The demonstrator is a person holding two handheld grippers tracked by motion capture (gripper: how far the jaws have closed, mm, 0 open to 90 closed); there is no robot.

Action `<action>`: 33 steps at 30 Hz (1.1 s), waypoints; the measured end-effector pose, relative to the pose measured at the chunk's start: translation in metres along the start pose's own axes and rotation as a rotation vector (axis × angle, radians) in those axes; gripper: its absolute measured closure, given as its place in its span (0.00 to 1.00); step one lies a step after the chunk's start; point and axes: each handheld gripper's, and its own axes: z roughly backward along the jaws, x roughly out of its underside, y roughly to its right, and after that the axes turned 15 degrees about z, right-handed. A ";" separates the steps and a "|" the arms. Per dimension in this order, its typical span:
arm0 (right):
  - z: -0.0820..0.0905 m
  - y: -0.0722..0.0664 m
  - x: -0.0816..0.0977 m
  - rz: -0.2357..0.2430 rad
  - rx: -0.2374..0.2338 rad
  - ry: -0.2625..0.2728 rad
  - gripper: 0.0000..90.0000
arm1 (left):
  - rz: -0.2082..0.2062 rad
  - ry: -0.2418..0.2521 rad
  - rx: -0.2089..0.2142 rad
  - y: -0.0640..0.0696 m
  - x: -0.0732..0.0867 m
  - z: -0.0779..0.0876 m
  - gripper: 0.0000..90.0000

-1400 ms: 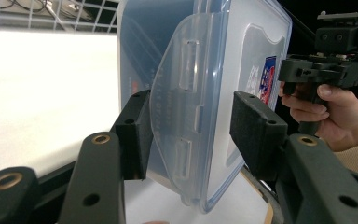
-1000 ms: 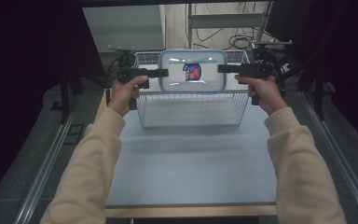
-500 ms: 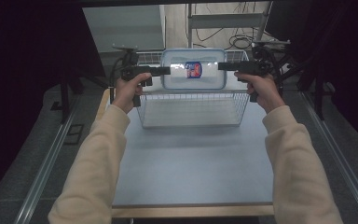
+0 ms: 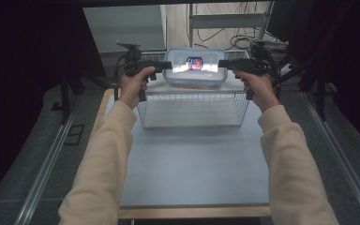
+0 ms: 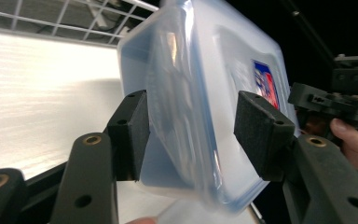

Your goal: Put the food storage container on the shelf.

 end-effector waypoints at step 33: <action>0.067 -0.051 0.074 0.353 0.054 0.044 0.30 | -0.311 0.057 0.007 0.024 0.110 0.074 0.30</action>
